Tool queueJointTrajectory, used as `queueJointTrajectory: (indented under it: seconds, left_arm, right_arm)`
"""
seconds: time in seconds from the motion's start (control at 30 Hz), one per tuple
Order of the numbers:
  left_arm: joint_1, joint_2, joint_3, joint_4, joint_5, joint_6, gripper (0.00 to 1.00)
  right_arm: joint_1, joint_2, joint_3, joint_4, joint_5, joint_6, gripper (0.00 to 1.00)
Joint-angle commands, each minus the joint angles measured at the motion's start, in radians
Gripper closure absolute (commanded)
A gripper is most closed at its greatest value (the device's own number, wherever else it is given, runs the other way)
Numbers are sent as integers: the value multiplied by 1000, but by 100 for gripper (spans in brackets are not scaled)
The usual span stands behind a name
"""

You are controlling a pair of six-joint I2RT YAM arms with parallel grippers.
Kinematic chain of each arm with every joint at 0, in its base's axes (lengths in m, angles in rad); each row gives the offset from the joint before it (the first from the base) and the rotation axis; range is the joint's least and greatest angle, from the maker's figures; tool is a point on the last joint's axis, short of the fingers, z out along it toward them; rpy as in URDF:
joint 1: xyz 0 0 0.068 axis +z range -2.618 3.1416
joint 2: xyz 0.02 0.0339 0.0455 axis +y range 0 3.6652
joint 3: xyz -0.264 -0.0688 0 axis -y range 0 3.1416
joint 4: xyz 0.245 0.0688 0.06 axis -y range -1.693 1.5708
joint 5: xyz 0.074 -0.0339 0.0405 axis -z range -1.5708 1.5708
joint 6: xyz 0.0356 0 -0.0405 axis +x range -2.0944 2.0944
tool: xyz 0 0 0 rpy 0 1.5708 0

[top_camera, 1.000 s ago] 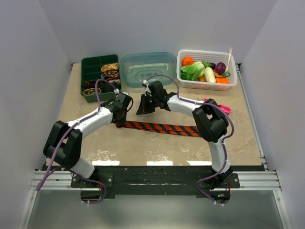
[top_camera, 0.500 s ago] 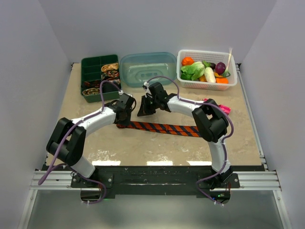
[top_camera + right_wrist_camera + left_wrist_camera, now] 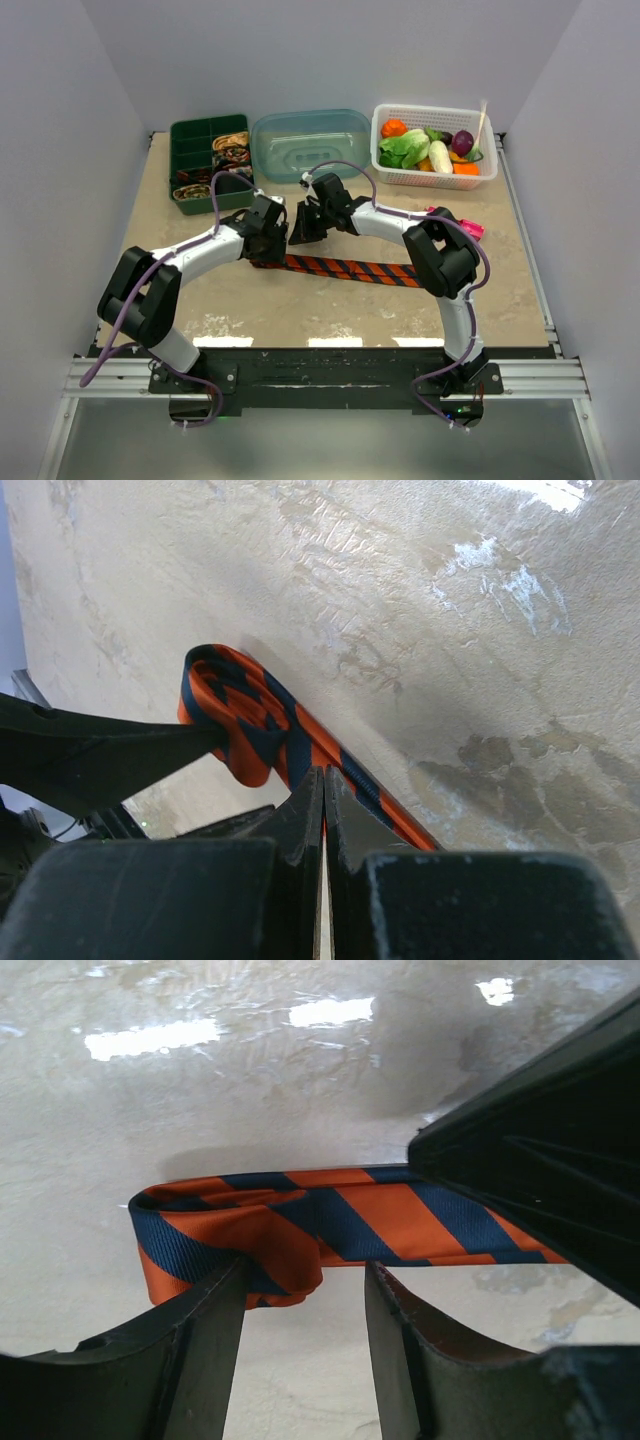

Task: Roll the ties
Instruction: Roll the tie at the center of the board.

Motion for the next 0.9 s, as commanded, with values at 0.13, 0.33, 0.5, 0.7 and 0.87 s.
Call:
queueJointTrajectory:
  seconds: [0.13, 0.33, 0.5, 0.7, 0.87]
  left_arm:
    - [-5, 9, -38, 78, 110, -52, 45]
    - [-2, -14, -41, 103, 152, -51, 43]
    - [46, -62, -50, 138, 227, -65, 42]
    - [173, -143, -81, 183, 336, -69, 41]
    - [254, -198, -98, 201, 423, -58, 40]
  right_arm:
    - [-2, -37, 9, 22, -11, -25, 100]
    - [-2, -42, 17, 16, -13, -28, 100]
    - [0, -61, 21, -1, -3, -43, 100]
    - [14, -84, 32, -17, 3, -54, 100]
    - [31, -89, 72, -63, 9, -72, 100]
